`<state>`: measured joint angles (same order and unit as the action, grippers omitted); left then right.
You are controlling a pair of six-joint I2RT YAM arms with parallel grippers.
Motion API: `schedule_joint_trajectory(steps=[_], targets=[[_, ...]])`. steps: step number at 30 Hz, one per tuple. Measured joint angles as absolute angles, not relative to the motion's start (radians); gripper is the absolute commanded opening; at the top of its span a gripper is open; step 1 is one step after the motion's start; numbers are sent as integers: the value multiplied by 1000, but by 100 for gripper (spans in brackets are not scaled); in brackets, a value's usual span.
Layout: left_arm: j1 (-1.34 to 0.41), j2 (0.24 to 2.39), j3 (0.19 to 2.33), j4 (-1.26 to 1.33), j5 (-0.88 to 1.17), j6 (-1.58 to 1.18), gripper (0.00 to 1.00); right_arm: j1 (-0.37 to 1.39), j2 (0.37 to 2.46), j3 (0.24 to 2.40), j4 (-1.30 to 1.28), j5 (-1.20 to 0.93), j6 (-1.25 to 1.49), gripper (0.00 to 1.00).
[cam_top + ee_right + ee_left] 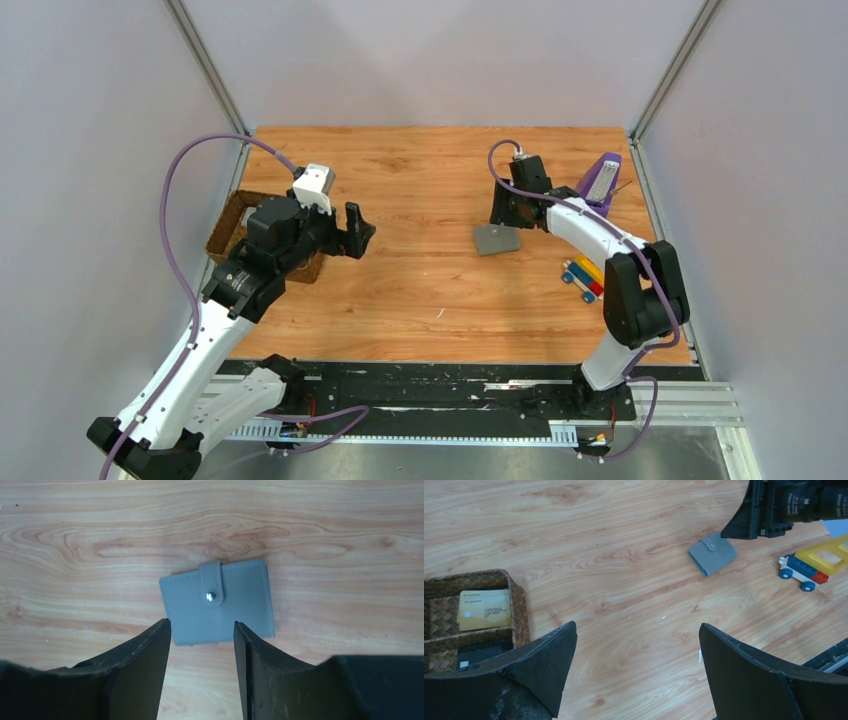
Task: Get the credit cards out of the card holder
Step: Move the card holder to the center of the board.
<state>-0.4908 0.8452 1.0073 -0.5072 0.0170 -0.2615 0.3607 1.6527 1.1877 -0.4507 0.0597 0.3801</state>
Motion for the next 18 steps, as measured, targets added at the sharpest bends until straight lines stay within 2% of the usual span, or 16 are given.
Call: schedule_joint_trajectory(steps=[10,18], targets=[[-491,841,1007,-508,16,-260,100,332,1835,1260,-427,-56,356,43],[-491,839,1007,-509,14,-259,100,332,1909,1295,-429,-61,345,27]])
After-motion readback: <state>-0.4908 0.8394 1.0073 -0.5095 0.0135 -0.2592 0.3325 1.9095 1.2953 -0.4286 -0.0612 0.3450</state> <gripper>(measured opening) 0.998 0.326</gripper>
